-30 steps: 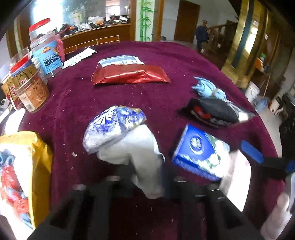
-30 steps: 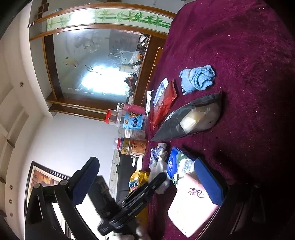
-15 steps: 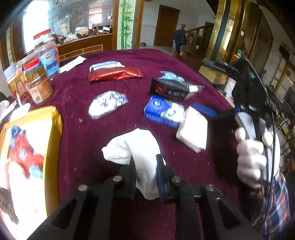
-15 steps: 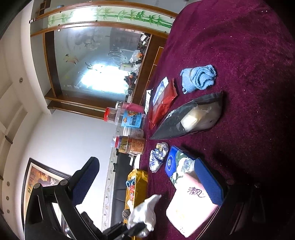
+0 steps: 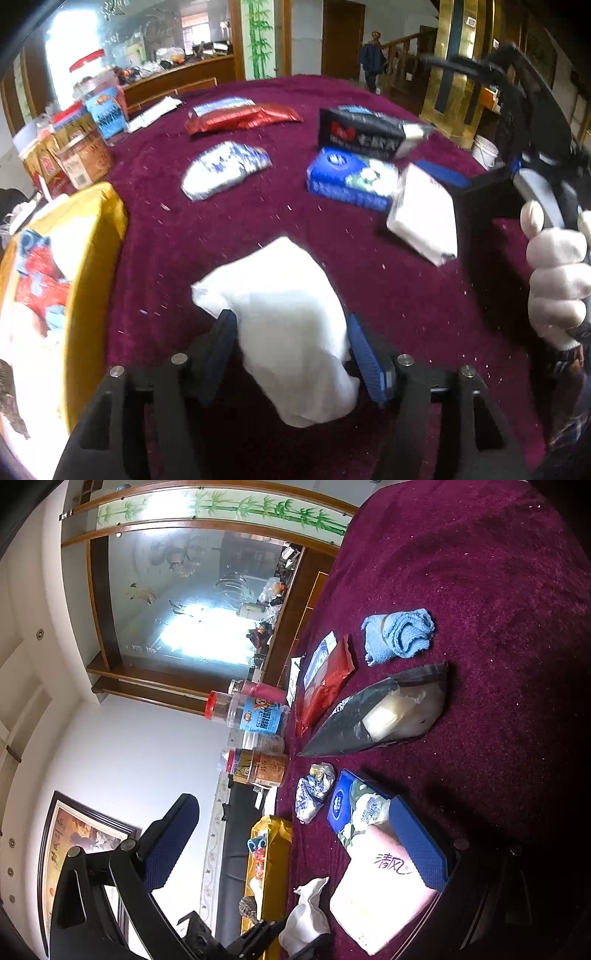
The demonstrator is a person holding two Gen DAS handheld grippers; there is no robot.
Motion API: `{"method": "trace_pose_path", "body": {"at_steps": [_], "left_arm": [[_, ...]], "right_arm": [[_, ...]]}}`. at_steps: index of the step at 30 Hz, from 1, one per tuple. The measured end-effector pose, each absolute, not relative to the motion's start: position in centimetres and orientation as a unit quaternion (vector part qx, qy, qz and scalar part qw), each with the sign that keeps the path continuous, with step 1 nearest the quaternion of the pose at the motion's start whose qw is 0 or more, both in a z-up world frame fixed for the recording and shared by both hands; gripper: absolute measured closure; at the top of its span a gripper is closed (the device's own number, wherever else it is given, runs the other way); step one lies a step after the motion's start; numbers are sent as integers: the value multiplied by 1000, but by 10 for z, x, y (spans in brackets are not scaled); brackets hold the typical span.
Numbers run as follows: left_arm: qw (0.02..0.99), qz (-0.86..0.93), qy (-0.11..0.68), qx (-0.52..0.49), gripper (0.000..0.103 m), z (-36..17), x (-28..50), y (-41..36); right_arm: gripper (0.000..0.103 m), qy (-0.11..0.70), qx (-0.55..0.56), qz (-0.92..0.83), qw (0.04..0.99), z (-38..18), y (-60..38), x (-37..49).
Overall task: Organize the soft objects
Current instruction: 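Lift the white sock with the left tool while the right tool lifts the pink tissue pack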
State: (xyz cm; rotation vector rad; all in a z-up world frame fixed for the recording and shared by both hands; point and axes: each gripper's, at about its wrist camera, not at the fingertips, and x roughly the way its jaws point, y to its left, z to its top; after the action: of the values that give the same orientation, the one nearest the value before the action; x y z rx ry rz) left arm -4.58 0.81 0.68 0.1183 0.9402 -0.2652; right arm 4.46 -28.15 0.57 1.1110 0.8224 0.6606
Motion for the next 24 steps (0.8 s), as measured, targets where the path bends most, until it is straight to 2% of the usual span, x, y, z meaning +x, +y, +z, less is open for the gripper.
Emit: {"method": "trace_pose_path", "body": {"at_steps": [1, 2, 8, 15, 19, 24], "left_arm": [[886, -132, 442, 48, 71, 10, -48, 10], [887, -142, 437, 38, 78, 13, -49, 11], [886, -176, 429, -25, 78, 28, -73, 27], [896, -209, 383, -77, 78, 66, -124, 57], [901, -209, 367, -96, 78, 78, -143, 79], [905, -214, 352, -103, 78, 83, -163, 100]], "right_arm": [[0, 373, 501, 299, 722, 6, -281, 45], [0, 374, 498, 299, 723, 6, -280, 45], [0, 382, 475, 297, 735, 8, -273, 46], [1, 398, 411, 288, 768, 13, -259, 46], [1, 413, 360, 248, 799, 16, -250, 41], [1, 426, 348, 202, 810, 37, -258, 15]]}}
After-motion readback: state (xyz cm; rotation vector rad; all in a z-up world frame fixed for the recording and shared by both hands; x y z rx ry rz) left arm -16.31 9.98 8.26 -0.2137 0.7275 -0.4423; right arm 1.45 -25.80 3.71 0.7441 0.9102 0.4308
